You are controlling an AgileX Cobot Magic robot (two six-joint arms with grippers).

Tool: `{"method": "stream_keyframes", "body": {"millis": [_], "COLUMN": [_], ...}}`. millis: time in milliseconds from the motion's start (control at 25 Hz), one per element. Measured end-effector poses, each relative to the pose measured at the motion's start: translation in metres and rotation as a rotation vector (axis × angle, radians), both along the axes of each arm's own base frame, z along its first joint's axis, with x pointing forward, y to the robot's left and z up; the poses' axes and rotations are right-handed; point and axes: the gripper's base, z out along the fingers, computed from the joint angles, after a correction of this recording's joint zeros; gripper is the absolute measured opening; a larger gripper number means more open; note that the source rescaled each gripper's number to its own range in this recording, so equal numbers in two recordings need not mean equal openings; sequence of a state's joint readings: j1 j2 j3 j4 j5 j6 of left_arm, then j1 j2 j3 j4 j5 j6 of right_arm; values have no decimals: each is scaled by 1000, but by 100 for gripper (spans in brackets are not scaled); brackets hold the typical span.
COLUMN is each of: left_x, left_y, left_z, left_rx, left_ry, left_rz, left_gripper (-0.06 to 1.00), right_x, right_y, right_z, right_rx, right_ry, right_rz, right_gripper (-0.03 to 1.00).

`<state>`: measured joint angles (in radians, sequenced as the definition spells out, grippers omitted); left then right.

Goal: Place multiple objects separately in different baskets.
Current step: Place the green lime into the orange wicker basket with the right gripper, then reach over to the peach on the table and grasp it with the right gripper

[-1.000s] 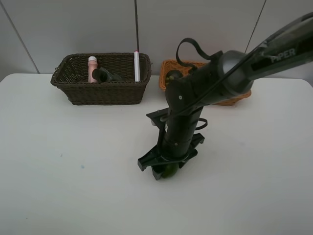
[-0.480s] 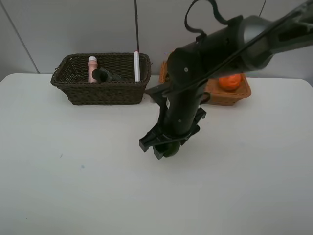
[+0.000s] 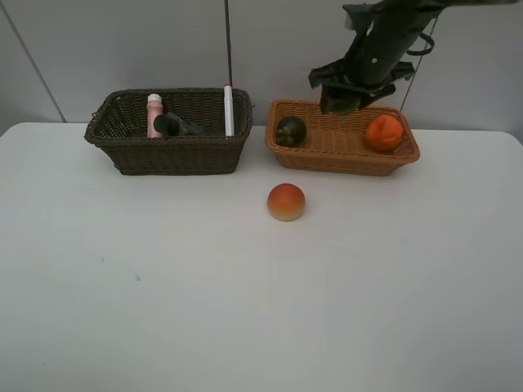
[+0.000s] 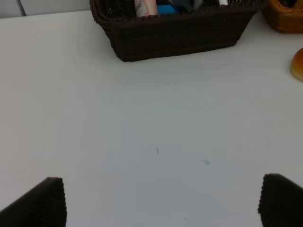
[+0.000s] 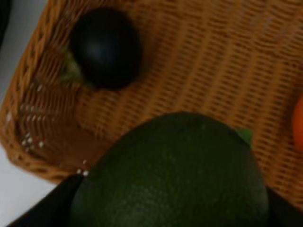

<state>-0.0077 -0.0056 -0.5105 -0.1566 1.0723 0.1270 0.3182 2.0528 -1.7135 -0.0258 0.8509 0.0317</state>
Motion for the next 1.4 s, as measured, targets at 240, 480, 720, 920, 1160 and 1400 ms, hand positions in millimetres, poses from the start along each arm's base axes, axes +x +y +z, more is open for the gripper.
{"method": "stream_keyframes", "body": {"millis": [240,480,720,920,1160,1400], "left_x": [0,0,0,0,0,0], "left_y": [0,0,0,0,0,0], "left_z": [0,0,0,0,0,0], "left_rx": [0,0,0,0,0,0], "left_ry": [0,0,0,0,0,0], "left_rz": [0,0,0,0,0,0], "left_gripper": [100,100,100,100,100,100], "right_x": [33,38,29,5,-24,-78], "right_y": [-34,-43,-44,-41,-9,25], "right_z": [-33,-35,-34,-10,2,-39], "right_rx": [66,68,58,93,88,-46], "right_ry": [50,44,126,286,364,533], "right_rz": [-92,-114,-113,-120,-62,59], "right_gripper": [12,93,100,100,100,100]}}
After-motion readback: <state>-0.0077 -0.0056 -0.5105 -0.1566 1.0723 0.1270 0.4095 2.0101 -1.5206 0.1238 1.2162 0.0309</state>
